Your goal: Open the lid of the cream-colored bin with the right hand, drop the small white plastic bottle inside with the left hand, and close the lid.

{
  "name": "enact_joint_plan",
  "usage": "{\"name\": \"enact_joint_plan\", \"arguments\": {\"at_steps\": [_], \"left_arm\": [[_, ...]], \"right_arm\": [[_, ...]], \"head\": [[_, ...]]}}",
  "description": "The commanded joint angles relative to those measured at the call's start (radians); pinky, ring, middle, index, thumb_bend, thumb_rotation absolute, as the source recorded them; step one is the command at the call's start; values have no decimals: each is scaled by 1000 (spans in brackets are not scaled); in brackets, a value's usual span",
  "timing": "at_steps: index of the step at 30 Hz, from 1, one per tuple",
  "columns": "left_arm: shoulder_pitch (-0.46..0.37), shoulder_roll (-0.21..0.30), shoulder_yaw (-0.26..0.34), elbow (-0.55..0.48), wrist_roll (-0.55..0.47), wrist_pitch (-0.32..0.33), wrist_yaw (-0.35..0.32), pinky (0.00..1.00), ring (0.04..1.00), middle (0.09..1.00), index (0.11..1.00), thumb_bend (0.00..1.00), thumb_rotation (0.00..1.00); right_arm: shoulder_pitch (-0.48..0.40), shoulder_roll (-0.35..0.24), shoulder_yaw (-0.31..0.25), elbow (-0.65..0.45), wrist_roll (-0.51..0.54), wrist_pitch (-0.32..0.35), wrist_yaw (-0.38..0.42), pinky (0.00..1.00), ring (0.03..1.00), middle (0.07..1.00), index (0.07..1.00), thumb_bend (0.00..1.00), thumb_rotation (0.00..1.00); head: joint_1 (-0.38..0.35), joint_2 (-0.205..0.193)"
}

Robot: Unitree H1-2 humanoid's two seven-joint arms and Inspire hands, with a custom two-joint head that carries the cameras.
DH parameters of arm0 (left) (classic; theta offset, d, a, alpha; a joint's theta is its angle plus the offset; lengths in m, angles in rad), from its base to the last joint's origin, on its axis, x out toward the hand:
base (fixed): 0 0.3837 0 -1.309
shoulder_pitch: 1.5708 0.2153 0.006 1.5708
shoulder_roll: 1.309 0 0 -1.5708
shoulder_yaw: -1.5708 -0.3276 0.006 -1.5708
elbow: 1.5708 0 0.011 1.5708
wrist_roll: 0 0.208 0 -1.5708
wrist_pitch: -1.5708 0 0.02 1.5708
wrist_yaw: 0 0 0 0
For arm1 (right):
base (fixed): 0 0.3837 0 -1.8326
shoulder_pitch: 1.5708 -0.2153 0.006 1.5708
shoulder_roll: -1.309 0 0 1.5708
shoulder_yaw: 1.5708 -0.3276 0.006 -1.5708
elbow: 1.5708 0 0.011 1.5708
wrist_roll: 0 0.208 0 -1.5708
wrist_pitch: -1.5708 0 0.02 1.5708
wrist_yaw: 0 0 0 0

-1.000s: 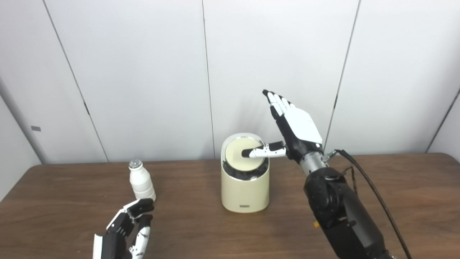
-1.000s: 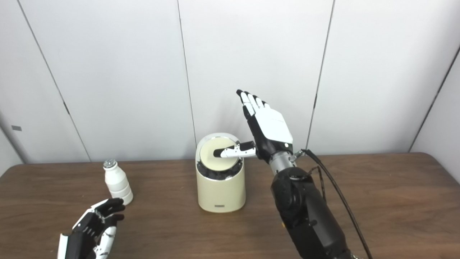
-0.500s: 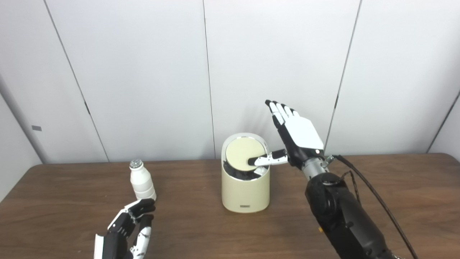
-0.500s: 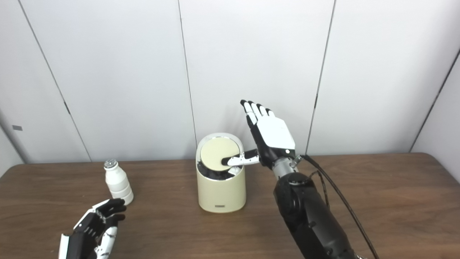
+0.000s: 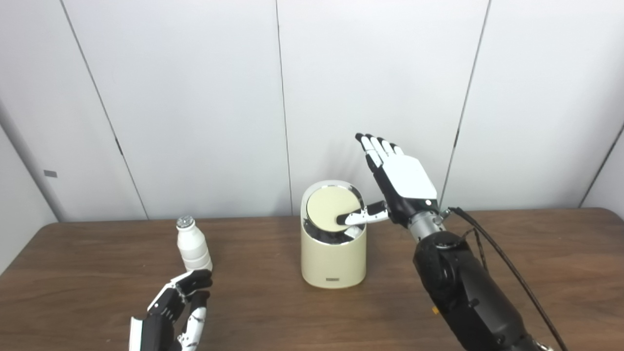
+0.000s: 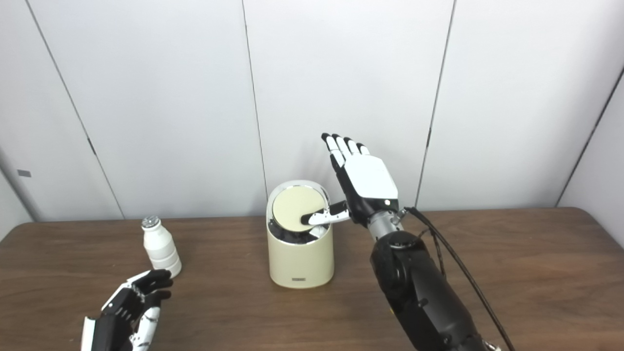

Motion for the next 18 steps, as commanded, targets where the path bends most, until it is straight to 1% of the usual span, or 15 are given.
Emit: {"name": "enact_joint_plan", "arguments": {"at_steps": [1, 5, 12, 15, 17, 18], "left_arm": [[-6, -5, -3, -19, 9, -18, 2, 630, 688, 709, 680, 264, 422], [-7, -8, -3, -18, 10, -18, 3, 633, 689, 712, 682, 268, 431], [-7, -7, -6, -20, 2, -18, -2, 641, 692, 716, 685, 259, 411], [-6, -10, -2, -20, 18, -17, 4, 636, 689, 715, 684, 264, 422], [-8, -8, 0, -15, 18, -18, 6, 629, 685, 713, 682, 268, 431], [-9, -6, 0, -13, 12, -18, 4, 632, 688, 713, 683, 276, 434]], "right_arm": [[-35, -21, 8, -15, -32, 7, 8, 1000, 1000, 1000, 1000, 1000, 374], [-39, -23, 22, -23, -48, 7, 7, 1000, 1000, 1000, 1000, 1000, 341], [-43, -25, 38, -44, -83, 21, 27, 1000, 1000, 1000, 1000, 1000, 300], [-37, -21, 32, -47, -73, 12, 18, 1000, 1000, 1000, 1000, 1000, 297], [-29, -10, 12, -50, -37, 0, 10, 1000, 1000, 1000, 1000, 1000, 369], [-25, -5, 2, -51, -16, -7, 6, 1000, 1000, 1000, 1000, 990, 465]], "head": [[-1, -1], [-1, 0], [-1, 1], [-1, 1], [-3, -2], [-5, -2]]}}
